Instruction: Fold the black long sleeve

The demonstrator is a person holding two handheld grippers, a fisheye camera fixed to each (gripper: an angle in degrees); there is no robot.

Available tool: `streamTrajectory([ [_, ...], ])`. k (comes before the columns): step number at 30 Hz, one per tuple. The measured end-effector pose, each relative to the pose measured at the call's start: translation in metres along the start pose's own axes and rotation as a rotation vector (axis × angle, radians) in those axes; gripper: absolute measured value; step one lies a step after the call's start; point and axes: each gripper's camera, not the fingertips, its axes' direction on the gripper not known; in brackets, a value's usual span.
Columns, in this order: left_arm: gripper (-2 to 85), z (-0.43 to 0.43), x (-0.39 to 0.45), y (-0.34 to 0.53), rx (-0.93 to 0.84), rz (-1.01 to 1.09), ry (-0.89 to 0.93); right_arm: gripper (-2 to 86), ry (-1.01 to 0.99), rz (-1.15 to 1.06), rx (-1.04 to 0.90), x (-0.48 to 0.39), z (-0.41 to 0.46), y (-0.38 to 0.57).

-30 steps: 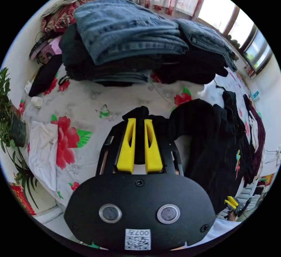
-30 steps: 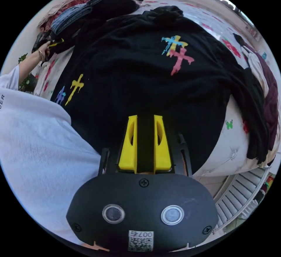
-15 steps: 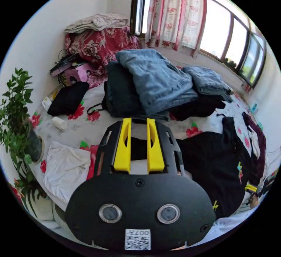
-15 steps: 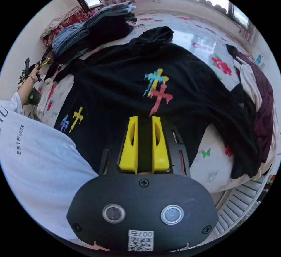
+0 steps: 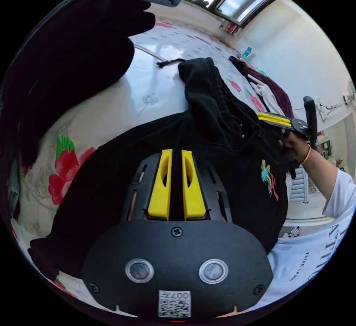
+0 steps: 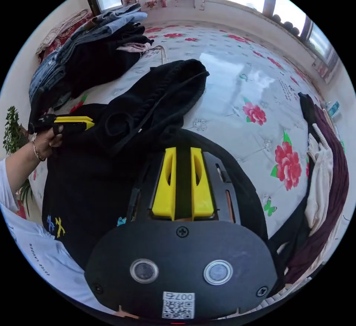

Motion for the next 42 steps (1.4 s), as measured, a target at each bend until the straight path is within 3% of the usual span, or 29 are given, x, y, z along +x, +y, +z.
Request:
streamTrajectory([
  [1,0.4,0.002,-0.002,-0.003,-0.012,0.005,-0.020,1.8,0.025,-0.034,-0.039,0.002,0.020,-0.001],
  [2,-0.2,0.000,-0.006,-0.011,-0.005,0.006,-0.090,1.2,0.061,-0.064,0.074,0.004,0.020,0.002],
  [5,-0.7,0.002,-0.010,-0.019,0.038,0.026,-0.253,0.2,0.100,0.007,0.111,0.027,0.034,-0.007],
  [7,-0.6,0.000,-0.020,-0.021,0.059,-0.026,-0.250,0.0,0.103,0.032,0.099,0.033,0.038,-0.017],
  [11,2.1,-0.025,-0.059,-0.001,0.073,-0.179,-0.076,-0.1,-0.062,0.138,0.094,0.055,0.021,0.000],
  [13,4.9,-0.057,-0.063,0.022,0.112,-0.188,-0.088,-0.1,-0.033,0.105,0.167,0.051,-0.008,0.029],
  [19,6.1,-0.167,-0.037,0.170,0.123,-0.101,-0.099,-0.1,0.031,0.057,0.140,0.020,-0.075,0.193],
  [25,4.2,-0.216,-0.027,0.342,0.024,-0.292,-0.264,0.3,-0.034,0.195,-0.083,-0.023,-0.066,0.340],
  [27,4.4,-0.211,-0.054,0.379,-0.061,-0.424,-0.228,0.3,0.008,0.224,-0.050,-0.034,-0.062,0.362],
  [30,4.6,-0.248,-0.094,0.396,0.052,-0.543,-0.179,-0.1,0.044,0.306,-0.091,-0.034,-0.073,0.351],
  [31,4.7,-0.258,-0.104,0.398,0.082,-0.571,-0.175,-0.2,0.033,0.309,-0.008,-0.037,-0.091,0.342],
  [34,5.2,-0.310,-0.166,0.417,0.285,-0.740,-0.121,-0.3,-0.039,0.240,0.192,-0.056,-0.132,0.317],
  [38,7.1,-0.363,-0.259,0.434,0.436,-0.927,-0.064,-0.3,-0.037,0.091,0.206,-0.100,-0.147,0.283],
  [42,9.7,-0.387,-0.341,0.439,0.469,-1.048,-0.050,-0.3,-0.053,0.031,0.181,-0.131,-0.141,0.273],
])
